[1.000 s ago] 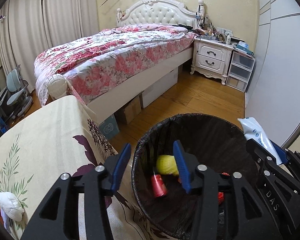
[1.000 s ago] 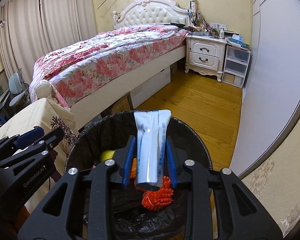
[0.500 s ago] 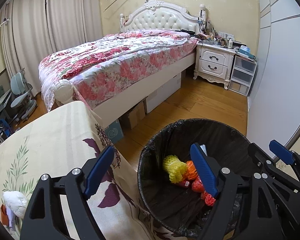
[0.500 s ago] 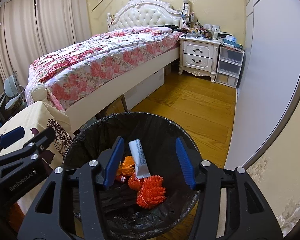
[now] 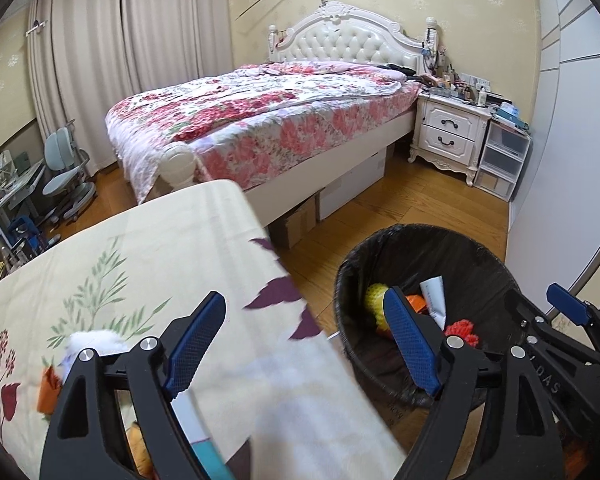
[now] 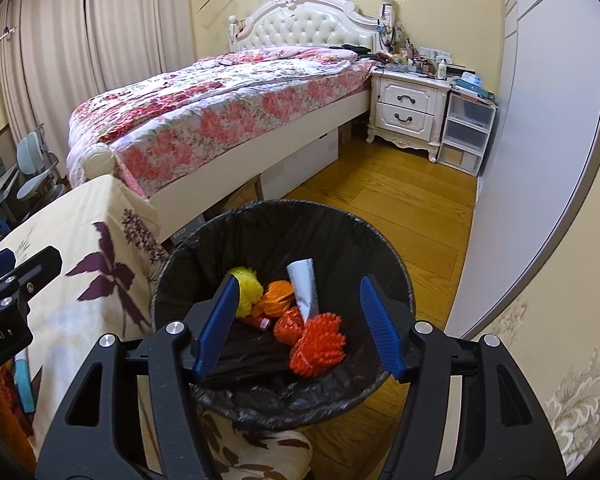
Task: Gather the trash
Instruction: 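Move both grippers back over the items on the bed, then grasp the gold bottle with the left gripper while the right gripper grasps the red fabric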
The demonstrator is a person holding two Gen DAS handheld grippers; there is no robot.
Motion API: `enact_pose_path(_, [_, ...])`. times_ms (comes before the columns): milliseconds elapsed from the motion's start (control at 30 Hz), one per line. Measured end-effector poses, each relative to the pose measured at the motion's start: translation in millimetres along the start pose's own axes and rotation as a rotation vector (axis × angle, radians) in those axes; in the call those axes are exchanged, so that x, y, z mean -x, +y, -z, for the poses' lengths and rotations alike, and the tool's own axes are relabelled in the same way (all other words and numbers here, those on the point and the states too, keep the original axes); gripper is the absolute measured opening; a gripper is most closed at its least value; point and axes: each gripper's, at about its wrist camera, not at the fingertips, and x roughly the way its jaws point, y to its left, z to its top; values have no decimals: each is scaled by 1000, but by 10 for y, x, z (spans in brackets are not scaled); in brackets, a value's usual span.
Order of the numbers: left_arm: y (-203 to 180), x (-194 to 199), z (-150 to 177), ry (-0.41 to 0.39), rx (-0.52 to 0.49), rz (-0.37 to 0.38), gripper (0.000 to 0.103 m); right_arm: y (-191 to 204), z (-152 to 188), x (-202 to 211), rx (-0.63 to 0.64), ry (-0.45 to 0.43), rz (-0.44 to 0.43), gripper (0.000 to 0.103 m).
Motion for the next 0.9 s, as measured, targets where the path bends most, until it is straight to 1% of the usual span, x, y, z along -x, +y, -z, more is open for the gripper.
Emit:
enact_pose_path(167, [300,218,171,12,36,-33,81,134,145,191,21,14,-44,61])
enact_pose_path(300, [540,372,345,18,49,-78,81,267,254,308,41,27,-80,61])
enact_pose_path(567, [997,506,703,66,103,-147,81,522,415,456,94,41,-136,61])
enact_pose_path(700, [1103,521,801,84,112,-157,81,664,453,474,118,46,-157,61])
enact_pose_path(867, [1107,444,792,92,99,-143,81,791,460,460,136,53,-178,61])
enact_pose_path(900, [1108,425,786,93,94,-140,80,806,462,461,139,53,-181,61])
